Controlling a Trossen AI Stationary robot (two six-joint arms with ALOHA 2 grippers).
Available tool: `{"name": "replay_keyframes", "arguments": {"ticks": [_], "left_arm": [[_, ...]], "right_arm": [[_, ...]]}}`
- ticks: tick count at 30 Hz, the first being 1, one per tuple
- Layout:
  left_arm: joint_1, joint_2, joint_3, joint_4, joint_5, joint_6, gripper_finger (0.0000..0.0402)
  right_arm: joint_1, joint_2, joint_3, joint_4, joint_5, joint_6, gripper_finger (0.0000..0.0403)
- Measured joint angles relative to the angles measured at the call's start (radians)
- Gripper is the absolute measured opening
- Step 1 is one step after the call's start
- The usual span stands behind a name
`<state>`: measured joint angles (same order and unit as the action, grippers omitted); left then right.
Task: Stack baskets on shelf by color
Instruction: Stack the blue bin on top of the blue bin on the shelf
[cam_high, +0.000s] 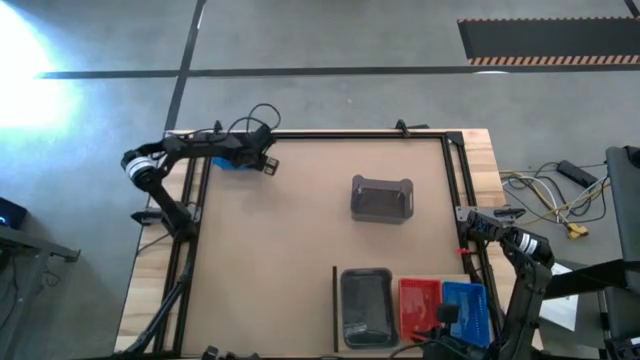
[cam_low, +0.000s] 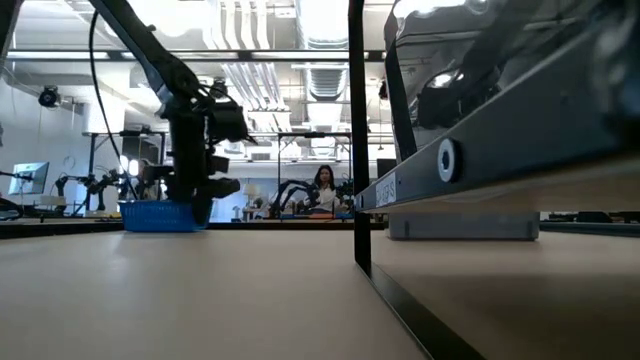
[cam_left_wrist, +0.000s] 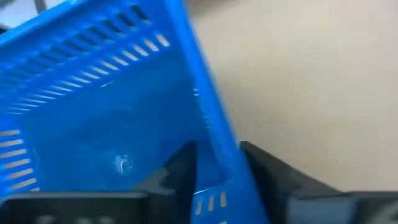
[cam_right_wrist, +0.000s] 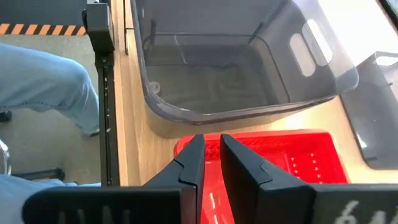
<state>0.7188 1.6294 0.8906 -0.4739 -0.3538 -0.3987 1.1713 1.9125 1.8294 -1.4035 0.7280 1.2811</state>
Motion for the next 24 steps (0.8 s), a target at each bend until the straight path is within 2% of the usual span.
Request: {"name": "replay_keyframes", "arguments": {"ticks": [3,5,9,14,19,24], "left_arm": [[-0.067,-0.022,-0.001,-0.039,0.009,0.074,0.0034],[-0.133,-0.045,-0.001,-0.069,0.02,0.114,0.001],[-0.324,-0.096,0.001,-0.109,0.045,0.194,0.0007],[-0.625,-0.167,0.06,-0.129,0.028,0.189,0.0001],[-0.917,-0.188,0.213,-0.129,-0.081,0.143,0.0],[-1.113,-0.127,0.408,-0.127,-0.165,0.148,0.0]], "right_arm": [[0.0,0.005,0.0,0.001,0.009,-0.017,0.0043],[0.0,0.008,-0.001,0.001,0.03,-0.026,0.0043],[-0.002,0.013,-0.001,0.001,0.115,-0.061,0.0043],[-0.013,0.014,-0.001,0.0,0.17,-0.09,0.0043],[-0.037,0.011,-0.001,-0.001,0.204,-0.115,0.0043],[-0.094,0.006,-0.001,0.002,0.272,-0.238,0.0043]]}}
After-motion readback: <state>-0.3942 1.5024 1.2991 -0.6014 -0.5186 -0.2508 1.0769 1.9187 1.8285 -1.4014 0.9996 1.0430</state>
